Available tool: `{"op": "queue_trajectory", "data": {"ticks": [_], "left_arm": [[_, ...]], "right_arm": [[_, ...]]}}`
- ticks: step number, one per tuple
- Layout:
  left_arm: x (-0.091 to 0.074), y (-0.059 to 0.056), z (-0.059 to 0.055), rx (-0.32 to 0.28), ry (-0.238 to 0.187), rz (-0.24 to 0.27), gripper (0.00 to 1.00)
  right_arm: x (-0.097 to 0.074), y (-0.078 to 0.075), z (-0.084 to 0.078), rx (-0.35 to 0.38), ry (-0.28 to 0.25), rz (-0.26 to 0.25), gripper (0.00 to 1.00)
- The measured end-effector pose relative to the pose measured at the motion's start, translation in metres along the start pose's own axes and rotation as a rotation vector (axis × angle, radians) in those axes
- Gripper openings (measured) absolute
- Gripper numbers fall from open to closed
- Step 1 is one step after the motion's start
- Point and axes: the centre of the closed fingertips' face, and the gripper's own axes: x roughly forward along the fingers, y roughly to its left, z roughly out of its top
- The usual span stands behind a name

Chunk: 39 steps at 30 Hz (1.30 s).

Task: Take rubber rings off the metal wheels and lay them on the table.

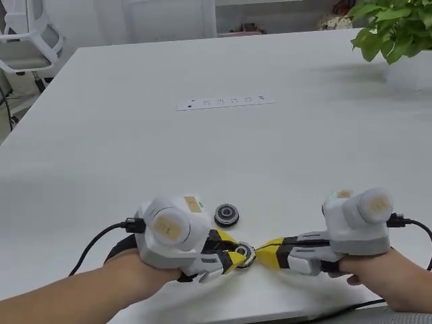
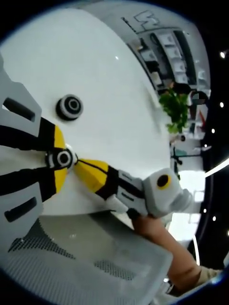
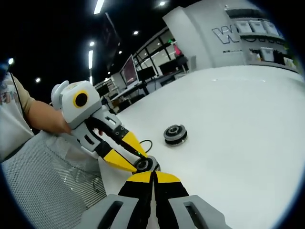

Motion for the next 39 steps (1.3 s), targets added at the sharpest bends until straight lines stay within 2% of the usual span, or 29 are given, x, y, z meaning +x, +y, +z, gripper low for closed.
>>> {"op": "queue_trajectory", "data": {"ticks": [2,15,28,30,31,32,33,35,39], "left_arm": [[0.0,0.0,0.0,0.001,0.001,-0.002,0.12],[0.0,0.0,0.0,-0.003,0.0,0.007,0.12],[0.0,-0.001,0.0,-0.005,0.003,0.006,0.12],[0.001,-0.001,0.0,-0.005,0.003,0.005,0.12],[0.001,-0.002,0.0,-0.005,0.0,0.001,0.12],[0.001,-0.003,-0.001,-0.005,0.007,-0.001,0.12],[0.001,-0.002,-0.001,-0.005,0.003,0.001,0.12],[0.002,-0.002,-0.001,-0.004,0.001,-0.001,0.12],[0.002,-0.002,-0.001,-0.001,-0.001,-0.001,0.12]], "right_arm": [[0.0,-0.001,-0.003,-0.043,0.017,-0.009,0.0],[0.0,0.006,0.002,0.01,-0.021,0.019,0.0],[0.003,0.017,0.003,-0.043,-0.017,0.063,0.0],[0.004,0.022,0.003,-0.054,-0.015,0.081,0.0],[0.007,0.036,0.01,-0.05,-0.05,0.151,0.0],[0.006,0.035,0.013,-0.059,-0.064,0.135,0.0],[0.004,0.035,0.007,-0.064,-0.026,0.127,0.0],[0.005,0.034,0.008,-0.075,-0.038,0.128,0.0],[0.005,0.028,0.006,-0.096,-0.025,0.102,0.0]]}}
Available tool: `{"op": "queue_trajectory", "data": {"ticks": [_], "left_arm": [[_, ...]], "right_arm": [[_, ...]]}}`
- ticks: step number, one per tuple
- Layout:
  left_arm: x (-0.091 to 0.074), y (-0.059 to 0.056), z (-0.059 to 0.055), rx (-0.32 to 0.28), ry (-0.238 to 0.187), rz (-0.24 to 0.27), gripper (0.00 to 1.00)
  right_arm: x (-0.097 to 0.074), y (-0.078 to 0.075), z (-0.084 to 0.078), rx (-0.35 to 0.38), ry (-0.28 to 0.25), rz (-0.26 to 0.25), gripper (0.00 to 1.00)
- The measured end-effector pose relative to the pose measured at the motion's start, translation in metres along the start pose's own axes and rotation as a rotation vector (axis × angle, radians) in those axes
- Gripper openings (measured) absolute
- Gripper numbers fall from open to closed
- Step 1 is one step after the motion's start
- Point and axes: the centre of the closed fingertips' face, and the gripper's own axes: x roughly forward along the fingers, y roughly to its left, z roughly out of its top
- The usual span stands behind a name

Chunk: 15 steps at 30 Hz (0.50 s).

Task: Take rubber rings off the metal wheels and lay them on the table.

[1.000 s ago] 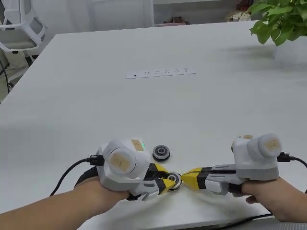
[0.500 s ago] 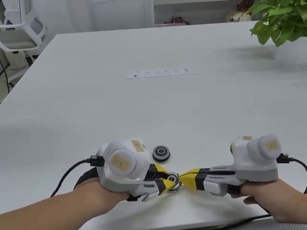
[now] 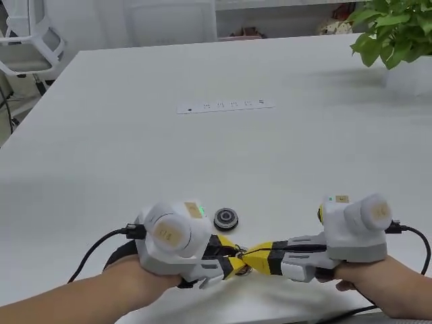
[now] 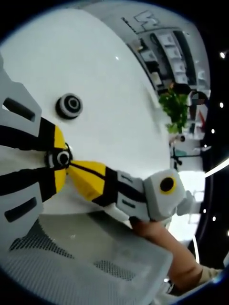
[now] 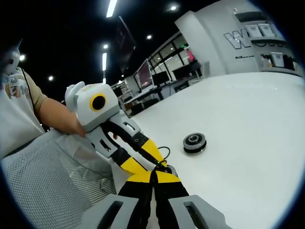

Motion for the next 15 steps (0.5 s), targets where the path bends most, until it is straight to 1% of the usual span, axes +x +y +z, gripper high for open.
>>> {"op": "queue_trajectory", "data": {"ticks": [3,4,12,15], "left_arm": [[-0.0001,0.0002,0.0007,-0.001,0.0,0.002,0.12],[0.0002,0.0003,0.001,0.01,-0.001,0.005,0.12],[-0.0008,-0.0001,0.002,-0.017,-0.004,-0.011,0.14],[-0.0016,-0.0014,0.0019,-0.013,-0.002,-0.012,0.15]], "right_arm": [[-0.0013,-0.0053,-0.0024,0.003,0.01,-0.021,0.0],[-0.0017,-0.0065,-0.003,0.005,0.014,-0.028,0.0],[-0.0021,-0.0085,-0.0029,0.001,0.021,-0.034,0.0],[-0.0022,-0.0093,-0.0024,0.003,0.018,-0.036,0.0]]}}
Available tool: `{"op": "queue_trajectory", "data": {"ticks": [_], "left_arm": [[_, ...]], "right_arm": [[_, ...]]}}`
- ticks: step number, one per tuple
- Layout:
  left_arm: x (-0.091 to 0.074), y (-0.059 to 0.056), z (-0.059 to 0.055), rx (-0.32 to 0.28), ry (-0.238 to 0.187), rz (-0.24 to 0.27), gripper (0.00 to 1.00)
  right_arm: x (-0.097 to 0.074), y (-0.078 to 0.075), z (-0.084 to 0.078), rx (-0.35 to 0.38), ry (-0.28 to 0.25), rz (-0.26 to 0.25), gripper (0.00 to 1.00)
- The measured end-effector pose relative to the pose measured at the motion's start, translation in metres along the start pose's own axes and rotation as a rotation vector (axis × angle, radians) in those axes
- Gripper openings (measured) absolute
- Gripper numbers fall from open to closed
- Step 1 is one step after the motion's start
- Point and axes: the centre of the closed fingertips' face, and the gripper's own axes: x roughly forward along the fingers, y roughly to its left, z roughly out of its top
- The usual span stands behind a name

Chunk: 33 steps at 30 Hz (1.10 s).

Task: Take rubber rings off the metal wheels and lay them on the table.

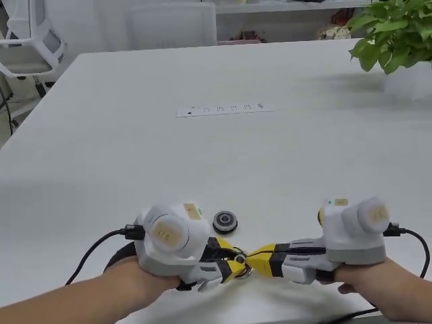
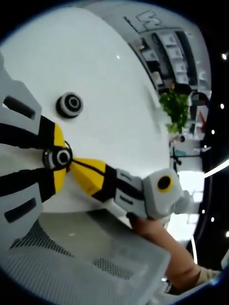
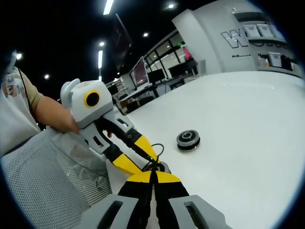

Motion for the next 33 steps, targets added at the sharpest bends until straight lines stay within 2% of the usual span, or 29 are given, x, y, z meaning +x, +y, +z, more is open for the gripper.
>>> {"op": "queue_trajectory", "data": {"ticks": [9,18,26,33], "left_arm": [[-0.003,-0.004,0.001,-0.011,0.003,-0.028,0.23],[-0.012,-0.008,0.005,-0.016,-0.008,-0.042,0.26],[-0.027,-0.011,0.011,-0.009,-0.022,-0.054,0.31],[-0.045,-0.006,0.02,-0.028,-0.058,-0.034,0.36]], "right_arm": [[0.0,0.0,0.002,0.003,-0.005,0.0,0.0],[-0.001,0.001,0.004,0.008,-0.012,0.008,0.0],[-0.003,0.005,0.011,0.002,-0.024,0.018,0.0],[-0.004,0.008,0.019,-0.01,-0.03,0.033,0.0]]}}
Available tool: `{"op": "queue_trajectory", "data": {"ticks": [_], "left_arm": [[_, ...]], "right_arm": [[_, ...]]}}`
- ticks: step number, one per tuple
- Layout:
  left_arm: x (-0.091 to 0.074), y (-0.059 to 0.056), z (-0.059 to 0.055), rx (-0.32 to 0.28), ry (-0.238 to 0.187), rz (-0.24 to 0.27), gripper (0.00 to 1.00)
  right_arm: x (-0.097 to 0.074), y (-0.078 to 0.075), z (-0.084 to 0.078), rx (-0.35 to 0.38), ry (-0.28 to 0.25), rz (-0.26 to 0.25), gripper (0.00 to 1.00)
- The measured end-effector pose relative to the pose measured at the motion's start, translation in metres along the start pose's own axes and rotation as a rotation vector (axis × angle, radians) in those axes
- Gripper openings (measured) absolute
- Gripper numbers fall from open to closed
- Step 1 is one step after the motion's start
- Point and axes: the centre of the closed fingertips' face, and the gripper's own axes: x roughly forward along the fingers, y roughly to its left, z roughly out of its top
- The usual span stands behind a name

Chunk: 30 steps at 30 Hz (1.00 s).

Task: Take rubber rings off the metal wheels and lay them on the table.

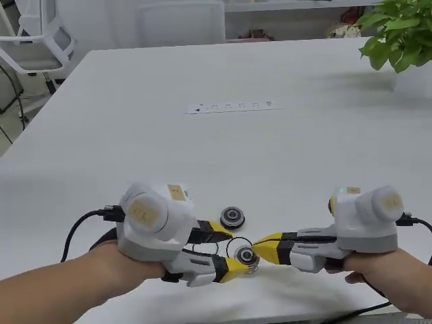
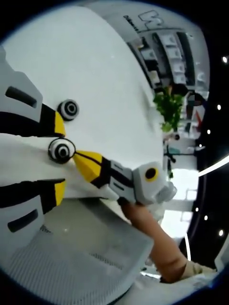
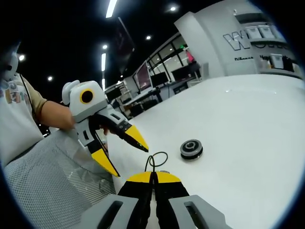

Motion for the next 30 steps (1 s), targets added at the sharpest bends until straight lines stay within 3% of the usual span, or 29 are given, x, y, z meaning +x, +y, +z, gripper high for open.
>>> {"op": "queue_trajectory", "data": {"ticks": [15,30], "left_arm": [[-0.041,0.012,0.007,-0.031,-0.042,0.058,0.47],[-0.075,0.033,-0.008,-0.071,-0.045,0.143,0.58]], "right_arm": [[0.003,0.005,0.017,-0.021,-0.001,0.024,0.0],[0.018,0.01,0.035,-0.054,0.019,0.049,0.0]]}}
